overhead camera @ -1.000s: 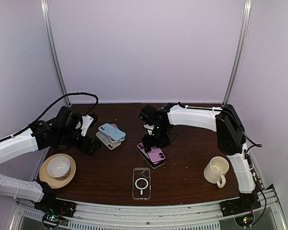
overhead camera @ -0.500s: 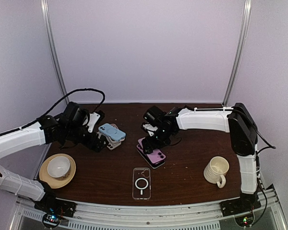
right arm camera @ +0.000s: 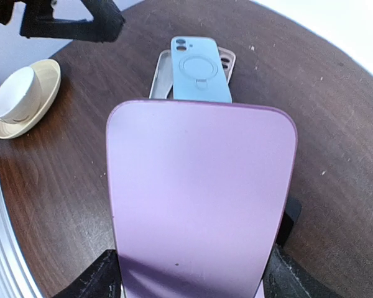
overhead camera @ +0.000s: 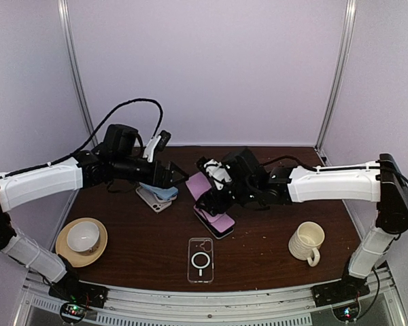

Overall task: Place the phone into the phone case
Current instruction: Pass from the right arm to the left

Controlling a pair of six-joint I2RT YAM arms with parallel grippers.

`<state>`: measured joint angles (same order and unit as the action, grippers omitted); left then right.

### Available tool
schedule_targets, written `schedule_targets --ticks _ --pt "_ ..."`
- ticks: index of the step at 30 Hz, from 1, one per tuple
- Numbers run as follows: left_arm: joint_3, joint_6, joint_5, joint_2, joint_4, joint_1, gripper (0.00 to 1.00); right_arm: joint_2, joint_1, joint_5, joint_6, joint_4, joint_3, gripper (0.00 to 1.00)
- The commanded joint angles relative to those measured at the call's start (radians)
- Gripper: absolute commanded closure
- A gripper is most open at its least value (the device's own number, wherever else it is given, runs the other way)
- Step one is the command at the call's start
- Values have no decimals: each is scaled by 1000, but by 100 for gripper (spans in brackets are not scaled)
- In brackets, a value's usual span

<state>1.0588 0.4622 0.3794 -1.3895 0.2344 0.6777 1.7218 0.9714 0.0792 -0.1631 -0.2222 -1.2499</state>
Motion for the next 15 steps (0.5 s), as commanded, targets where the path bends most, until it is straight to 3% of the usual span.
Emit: schedule_targets --ticks 1,3,6,15 --pt "64 44 77 -20 -143 12 10 -83 2 -75 92 211 20 49" --pt "82 48 66 -47 -140 12 13 -96 11 -121 117 218 17 49" --pt "103 42 60 -80 -136 13 28 -113 15 -122 140 242 25 49" --pt "153 -30 64 -113 -139 37 59 -122 40 -159 149 254 23 50"
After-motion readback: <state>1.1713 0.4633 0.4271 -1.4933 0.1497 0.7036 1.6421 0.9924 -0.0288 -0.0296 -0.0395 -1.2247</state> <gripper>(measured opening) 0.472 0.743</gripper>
